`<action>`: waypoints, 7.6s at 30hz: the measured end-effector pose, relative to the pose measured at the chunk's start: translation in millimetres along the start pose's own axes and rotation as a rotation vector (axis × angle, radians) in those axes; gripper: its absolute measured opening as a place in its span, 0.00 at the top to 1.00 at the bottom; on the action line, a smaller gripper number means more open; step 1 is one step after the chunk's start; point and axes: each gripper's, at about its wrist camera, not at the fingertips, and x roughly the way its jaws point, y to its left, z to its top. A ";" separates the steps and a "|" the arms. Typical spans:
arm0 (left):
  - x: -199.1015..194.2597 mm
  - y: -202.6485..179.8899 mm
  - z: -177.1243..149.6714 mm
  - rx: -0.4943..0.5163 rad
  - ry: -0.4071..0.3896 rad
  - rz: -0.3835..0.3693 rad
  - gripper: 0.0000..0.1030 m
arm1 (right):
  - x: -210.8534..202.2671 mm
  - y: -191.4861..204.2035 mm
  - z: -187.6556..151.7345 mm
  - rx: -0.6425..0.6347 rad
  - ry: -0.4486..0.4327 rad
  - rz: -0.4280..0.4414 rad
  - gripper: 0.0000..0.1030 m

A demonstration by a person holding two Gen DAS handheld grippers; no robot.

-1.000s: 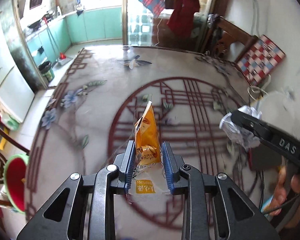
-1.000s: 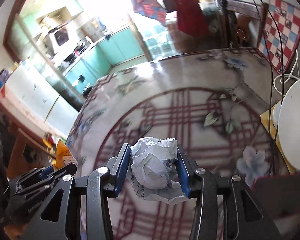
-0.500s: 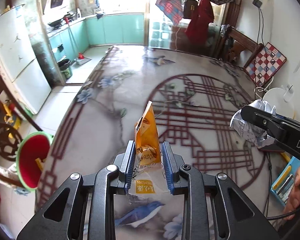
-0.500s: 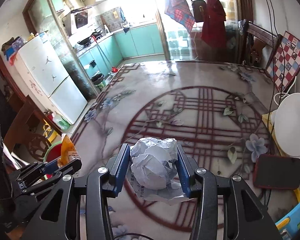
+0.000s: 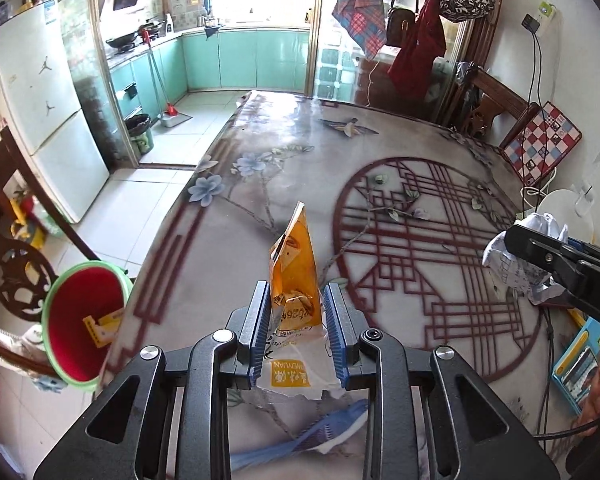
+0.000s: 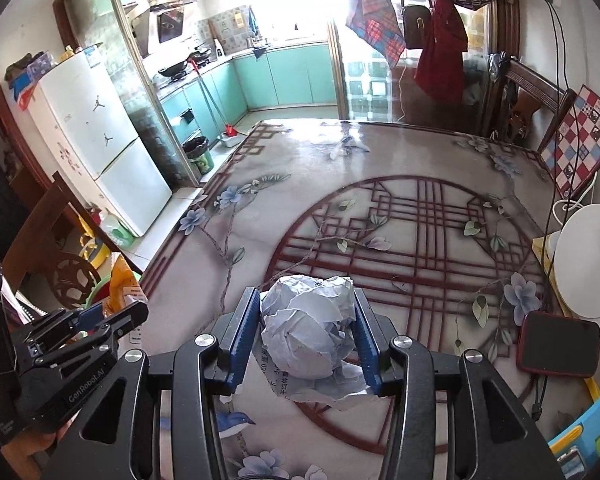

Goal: Collect trash

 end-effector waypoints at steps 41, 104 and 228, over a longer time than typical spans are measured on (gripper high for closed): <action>-0.6 272.7 -17.1 -0.112 0.032 0.099 0.75 | 72.9 279.9 12.9 -0.165 0.031 0.050 0.57; 109.6 402.1 -47.3 -0.512 0.316 0.077 0.45 | 230.0 411.4 -38.8 -0.431 0.297 0.365 0.53; -131.1 66.5 8.2 -0.202 -0.414 0.189 0.00 | -117.5 88.9 11.1 -0.106 -0.445 -0.037 0.03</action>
